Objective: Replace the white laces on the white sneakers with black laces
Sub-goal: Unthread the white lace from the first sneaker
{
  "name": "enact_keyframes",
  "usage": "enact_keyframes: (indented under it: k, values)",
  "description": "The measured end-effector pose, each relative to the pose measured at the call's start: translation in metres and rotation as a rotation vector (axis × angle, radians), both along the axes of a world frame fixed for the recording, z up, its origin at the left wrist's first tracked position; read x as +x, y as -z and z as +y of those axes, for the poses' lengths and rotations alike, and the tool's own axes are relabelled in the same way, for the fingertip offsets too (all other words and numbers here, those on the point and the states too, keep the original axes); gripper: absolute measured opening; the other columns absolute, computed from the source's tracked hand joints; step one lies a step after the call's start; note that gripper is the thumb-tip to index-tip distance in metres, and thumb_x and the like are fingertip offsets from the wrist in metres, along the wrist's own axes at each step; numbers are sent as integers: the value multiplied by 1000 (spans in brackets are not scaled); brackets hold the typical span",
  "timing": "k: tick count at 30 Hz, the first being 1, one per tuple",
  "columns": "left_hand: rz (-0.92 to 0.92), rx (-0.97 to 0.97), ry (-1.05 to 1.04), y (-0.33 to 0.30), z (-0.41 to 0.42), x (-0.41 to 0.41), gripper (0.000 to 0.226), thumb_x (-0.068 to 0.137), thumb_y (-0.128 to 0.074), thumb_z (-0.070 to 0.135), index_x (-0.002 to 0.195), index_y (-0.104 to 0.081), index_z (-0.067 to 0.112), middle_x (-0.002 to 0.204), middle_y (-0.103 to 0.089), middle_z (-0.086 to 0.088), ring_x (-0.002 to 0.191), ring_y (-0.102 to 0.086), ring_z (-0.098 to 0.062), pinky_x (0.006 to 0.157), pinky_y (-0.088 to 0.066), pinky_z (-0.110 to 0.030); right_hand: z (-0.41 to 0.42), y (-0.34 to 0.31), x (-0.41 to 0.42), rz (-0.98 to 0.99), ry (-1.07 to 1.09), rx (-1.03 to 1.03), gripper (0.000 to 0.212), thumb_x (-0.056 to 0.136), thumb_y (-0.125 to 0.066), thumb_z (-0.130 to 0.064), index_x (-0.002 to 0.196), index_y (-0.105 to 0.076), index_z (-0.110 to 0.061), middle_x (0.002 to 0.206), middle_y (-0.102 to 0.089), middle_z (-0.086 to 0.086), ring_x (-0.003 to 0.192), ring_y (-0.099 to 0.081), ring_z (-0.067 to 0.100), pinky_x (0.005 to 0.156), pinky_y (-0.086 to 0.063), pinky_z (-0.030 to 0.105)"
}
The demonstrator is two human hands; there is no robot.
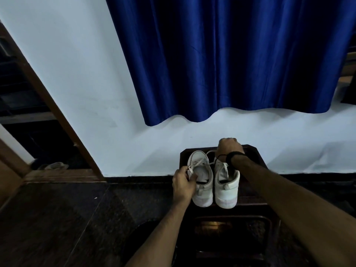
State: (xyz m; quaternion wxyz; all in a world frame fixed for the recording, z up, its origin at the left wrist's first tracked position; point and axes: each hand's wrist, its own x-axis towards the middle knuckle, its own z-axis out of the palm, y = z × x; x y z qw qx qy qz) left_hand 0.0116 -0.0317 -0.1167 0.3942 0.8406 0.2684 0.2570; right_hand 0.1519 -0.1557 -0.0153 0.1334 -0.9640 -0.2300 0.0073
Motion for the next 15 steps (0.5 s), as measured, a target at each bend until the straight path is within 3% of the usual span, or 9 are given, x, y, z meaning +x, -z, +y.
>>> enact_keyframes:
  k: [3,5,8,10,13,15]
  values:
    - [-19,18,-22,3,0,2,20,83,-70,22,101,-67,14,86,-61,-7,79,-59,-24,69,-47,-33,9,4,-9,-37,-289,63,47,78,-64,-25,124,-57,-19,121,-60,7,116,-50,26,93,-47,35]
    - [-31,35,-22,4,-1,1,18,82,-71,21,97,-67,12,83,-59,-6,75,-56,-22,66,-44,-31,18,3,-22,-73,-517,-135,40,83,-63,-30,123,-60,-23,120,-61,6,116,-51,25,92,-44,34]
    - [-46,37,-28,6,1,0,17,82,-73,24,89,-65,11,77,-55,-5,70,-50,-19,63,-36,-28,26,10,-35,-349,-579,-318,25,92,-51,-28,110,-67,-21,114,-61,9,109,-54,27,93,-38,32]
    - [-65,39,-31,4,-1,0,17,83,-74,24,91,-66,11,78,-55,-5,70,-50,-19,63,-36,-27,26,10,-32,-341,-442,-156,23,89,-53,-26,106,-70,-24,109,-64,9,103,-58,29,88,-41,31]
    - [-84,32,-34,3,-2,-1,21,83,-75,24,99,-69,11,83,-58,-6,73,-53,-19,65,-39,-27,16,2,-18,-192,-37,346,24,84,-56,-15,100,-72,-21,99,-69,12,94,-63,35,75,-48,34]
    - [-89,13,-29,4,-2,-1,24,82,-75,26,101,-69,13,85,-59,-6,75,-54,-20,67,-40,-26,5,-6,-11,-88,252,639,25,84,-54,-9,100,-72,-18,98,-70,14,94,-63,36,76,-49,35]
